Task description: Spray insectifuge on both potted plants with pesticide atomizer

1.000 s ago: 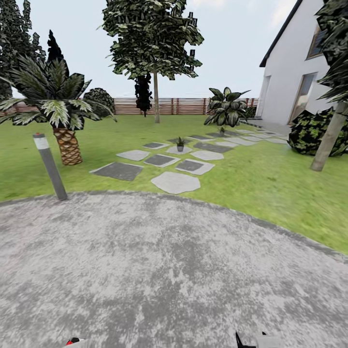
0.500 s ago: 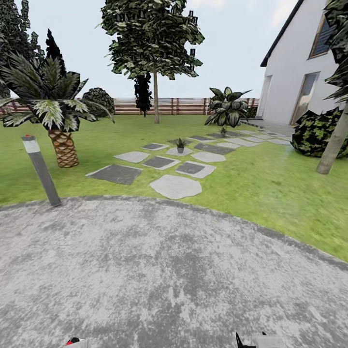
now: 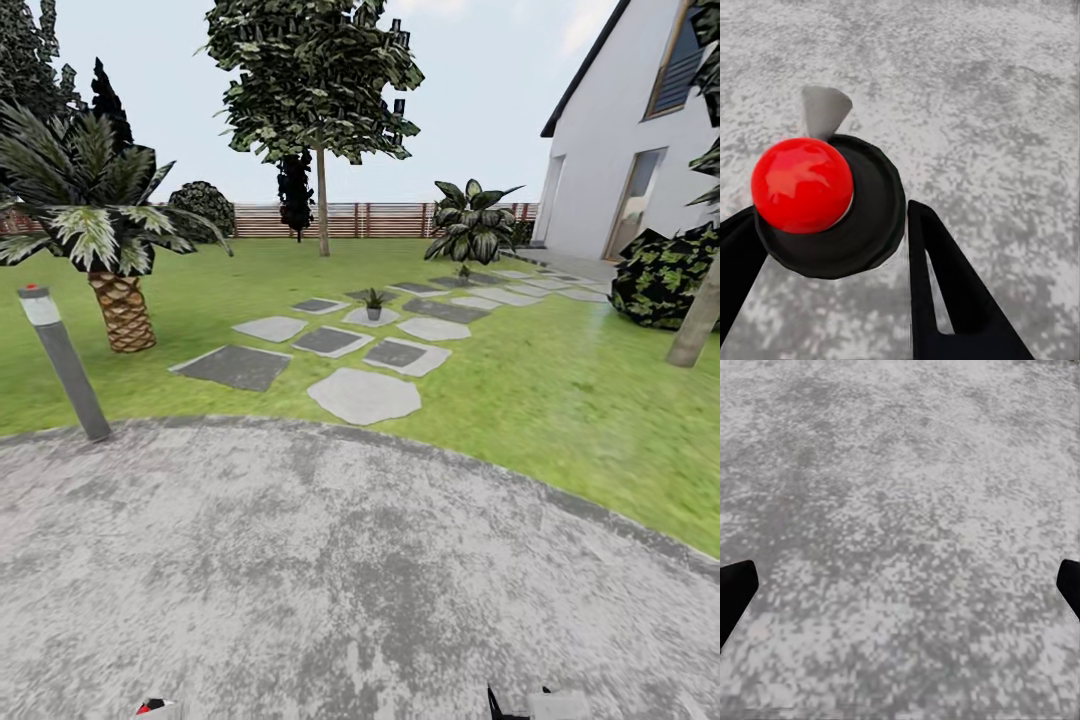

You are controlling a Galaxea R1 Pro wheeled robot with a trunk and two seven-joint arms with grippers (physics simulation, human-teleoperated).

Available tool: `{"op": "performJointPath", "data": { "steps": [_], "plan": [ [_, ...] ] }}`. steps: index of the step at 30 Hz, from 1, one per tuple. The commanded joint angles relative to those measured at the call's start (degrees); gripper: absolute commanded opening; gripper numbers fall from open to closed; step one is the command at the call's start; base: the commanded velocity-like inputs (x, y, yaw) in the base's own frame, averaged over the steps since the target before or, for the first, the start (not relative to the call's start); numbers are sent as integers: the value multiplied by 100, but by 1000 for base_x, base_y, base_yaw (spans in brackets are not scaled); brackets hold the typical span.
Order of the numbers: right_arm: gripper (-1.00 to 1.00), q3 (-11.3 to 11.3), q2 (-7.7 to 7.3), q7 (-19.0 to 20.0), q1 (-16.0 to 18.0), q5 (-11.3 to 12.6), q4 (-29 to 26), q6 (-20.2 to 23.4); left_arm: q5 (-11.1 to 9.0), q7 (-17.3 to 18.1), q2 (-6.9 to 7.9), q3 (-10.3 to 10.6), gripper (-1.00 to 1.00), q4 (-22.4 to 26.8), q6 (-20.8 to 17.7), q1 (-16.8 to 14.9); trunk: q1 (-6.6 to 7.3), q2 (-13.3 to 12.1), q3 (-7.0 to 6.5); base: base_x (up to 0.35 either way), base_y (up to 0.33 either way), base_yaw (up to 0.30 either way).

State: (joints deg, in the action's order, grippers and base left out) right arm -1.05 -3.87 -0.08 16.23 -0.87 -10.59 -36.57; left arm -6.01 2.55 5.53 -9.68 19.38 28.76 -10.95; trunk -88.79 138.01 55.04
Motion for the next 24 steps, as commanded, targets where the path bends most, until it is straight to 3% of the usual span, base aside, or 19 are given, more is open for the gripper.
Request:
{"op": "performJointPath", "data": {
  "steps": [1,24],
  "plan": [
    [100,-10,0,-1,3,-10,4,-17,-59,27,1,5,-100,-5,15,-3,-2,2,5,338,0,0],
    [100,-10,0,-1,3,-10,4,-17,-59,27,1,6,-100,-5,15,-3,-2,2,5,338,0,0]
  ]
}}
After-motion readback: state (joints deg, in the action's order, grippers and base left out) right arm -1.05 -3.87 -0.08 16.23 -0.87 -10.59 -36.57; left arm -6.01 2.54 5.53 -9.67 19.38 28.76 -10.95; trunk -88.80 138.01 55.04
